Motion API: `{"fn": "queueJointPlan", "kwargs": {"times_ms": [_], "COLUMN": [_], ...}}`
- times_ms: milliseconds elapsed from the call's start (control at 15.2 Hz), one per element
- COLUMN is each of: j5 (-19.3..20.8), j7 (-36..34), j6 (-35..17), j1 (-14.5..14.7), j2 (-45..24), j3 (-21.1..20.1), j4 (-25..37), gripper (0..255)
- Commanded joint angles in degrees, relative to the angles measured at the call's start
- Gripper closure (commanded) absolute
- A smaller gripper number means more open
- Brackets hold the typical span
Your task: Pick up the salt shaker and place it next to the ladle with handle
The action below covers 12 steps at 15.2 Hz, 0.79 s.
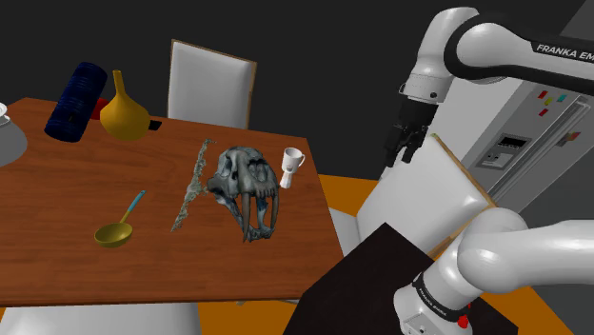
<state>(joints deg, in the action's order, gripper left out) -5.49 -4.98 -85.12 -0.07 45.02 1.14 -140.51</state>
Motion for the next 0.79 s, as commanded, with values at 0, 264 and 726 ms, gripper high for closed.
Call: {"fn": "queueJointPlan", "kwargs": {"times_ms": [0, 264, 726], "j5": [0.0, 0.3, 0.5], "j7": [0.0, 1.0, 2.5], "j6": [0.0, -7.7, -19.8], "j1": [0.0, -0.2, -0.4], "j2": [0.0, -7.3, -21.8], "j3": [0.0, 0.3, 1.0], "j4": [0.0, -0.1, 3.0], "gripper": [0, 0, 0]}}
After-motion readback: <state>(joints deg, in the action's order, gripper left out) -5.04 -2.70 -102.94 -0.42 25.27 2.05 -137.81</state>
